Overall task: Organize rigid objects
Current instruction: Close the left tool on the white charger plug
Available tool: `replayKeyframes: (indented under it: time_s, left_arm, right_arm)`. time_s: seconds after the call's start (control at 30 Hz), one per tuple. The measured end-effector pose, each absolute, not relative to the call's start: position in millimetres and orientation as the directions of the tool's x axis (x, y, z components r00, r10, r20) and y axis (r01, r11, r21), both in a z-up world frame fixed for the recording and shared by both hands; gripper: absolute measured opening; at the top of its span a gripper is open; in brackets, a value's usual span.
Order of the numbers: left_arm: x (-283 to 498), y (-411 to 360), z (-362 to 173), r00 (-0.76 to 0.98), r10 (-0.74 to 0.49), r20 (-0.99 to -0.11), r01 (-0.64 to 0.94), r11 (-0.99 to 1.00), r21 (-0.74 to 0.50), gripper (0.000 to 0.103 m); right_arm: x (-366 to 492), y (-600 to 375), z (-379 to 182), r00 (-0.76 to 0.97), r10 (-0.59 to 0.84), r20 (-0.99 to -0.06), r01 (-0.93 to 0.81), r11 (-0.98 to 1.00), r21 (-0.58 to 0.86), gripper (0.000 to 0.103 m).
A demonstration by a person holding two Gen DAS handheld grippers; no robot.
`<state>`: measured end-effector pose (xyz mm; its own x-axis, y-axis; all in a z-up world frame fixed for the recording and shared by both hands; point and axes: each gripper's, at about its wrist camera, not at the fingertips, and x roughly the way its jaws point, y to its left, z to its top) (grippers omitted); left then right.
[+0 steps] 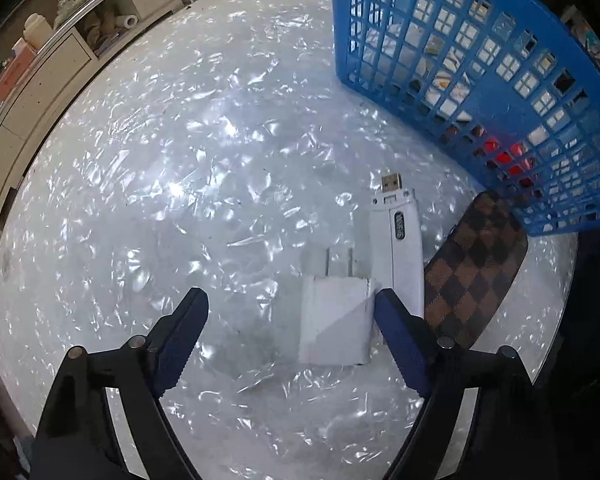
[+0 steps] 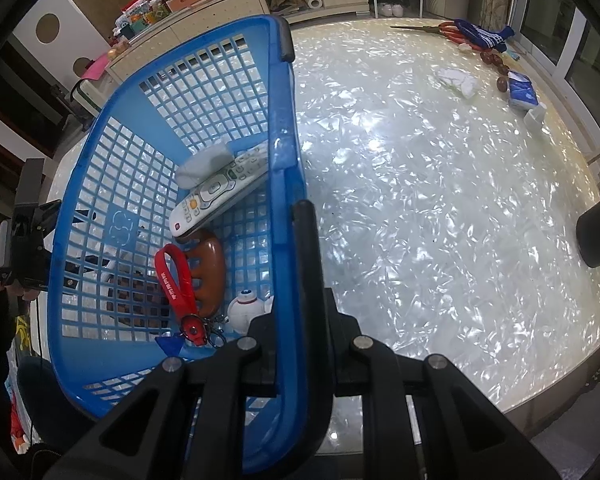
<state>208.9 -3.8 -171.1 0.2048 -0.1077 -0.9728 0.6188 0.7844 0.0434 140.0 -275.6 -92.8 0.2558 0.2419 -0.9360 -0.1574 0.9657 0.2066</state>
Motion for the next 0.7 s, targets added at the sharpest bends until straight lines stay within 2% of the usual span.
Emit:
replayKeyframes:
  time_s: [0.17, 0.27, 0.53, 0.7]
  left_arm:
    - [204.5, -1.1, -182.6, 0.16, -0.128, -0.979, 0.644, 0.765, 0.005, 0.058]
    - [205.3, 1.0, -183.0, 0.155, -0.146, -0.977, 0.654, 0.756, -0.01, 0.049]
    - [198.9, -2.2, -177.4, 0.214, -0.154, -0.965, 0.625, 0.781, 0.014, 0.046]
    - [198.0, 9.0, -145.1, 0.294, -0.191, -0.936, 0.565, 0.825, 0.009, 0.046]
  right_arm:
    - [138.9, -275.6, -92.8, 0.258, 0.241, -0.936, -0.156, 0.966, 0.206, 0.015]
    - [138.4, -275.2, -92.3, 0.258, 0.243, -0.935, -0.154, 0.966, 0.208, 0.015]
    - [138.3, -275.4, -92.2, 0.259, 0.244, -0.935, -0.154, 0.966, 0.209, 0.015]
    - [137.9, -275.4, -91.6, 0.263, 0.235, -0.936, -0.152, 0.968, 0.2, 0.015]
